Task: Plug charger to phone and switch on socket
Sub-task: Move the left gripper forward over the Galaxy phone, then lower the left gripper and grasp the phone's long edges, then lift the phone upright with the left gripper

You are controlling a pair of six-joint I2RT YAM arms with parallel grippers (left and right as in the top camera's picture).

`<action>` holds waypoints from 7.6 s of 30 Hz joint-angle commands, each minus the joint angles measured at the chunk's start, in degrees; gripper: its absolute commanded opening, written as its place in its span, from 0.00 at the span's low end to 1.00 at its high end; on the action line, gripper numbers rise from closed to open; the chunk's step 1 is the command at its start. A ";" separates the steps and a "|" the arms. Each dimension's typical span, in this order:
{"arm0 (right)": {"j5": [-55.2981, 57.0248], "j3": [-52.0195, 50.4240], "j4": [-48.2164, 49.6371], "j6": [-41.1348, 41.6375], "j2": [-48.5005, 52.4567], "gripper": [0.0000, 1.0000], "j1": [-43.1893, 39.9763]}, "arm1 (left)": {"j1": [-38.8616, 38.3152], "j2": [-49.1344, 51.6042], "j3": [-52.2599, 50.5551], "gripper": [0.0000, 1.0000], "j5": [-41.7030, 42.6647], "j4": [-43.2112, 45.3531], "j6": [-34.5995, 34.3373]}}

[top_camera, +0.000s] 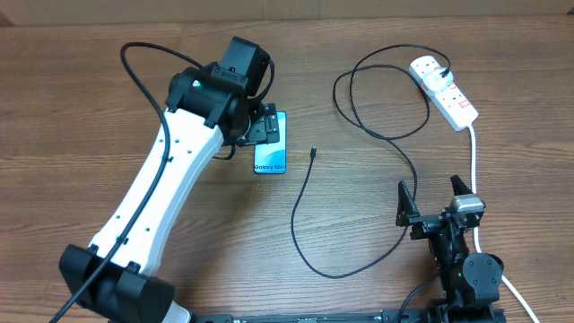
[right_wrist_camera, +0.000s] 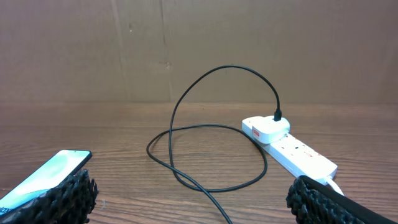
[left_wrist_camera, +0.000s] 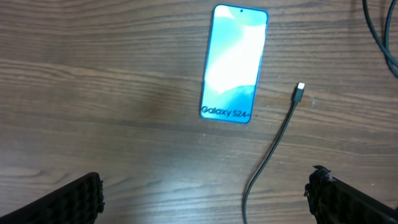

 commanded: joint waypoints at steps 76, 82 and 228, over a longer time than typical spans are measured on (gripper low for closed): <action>0.37 -0.59 0.39 0.22 -0.55 1.00 0.37 | 0.13 25.57 -6.64 1.00 3.08 26.21 7.82; 0.37 -0.59 0.39 0.20 -0.55 1.00 0.37 | 0.15 25.59 -6.45 1.00 3.87 26.23 7.82; -33.59 -0.57 28.46 26.05 -0.52 1.00 0.59 | 16.28 31.47 16.79 0.71 87.41 -1.44 6.91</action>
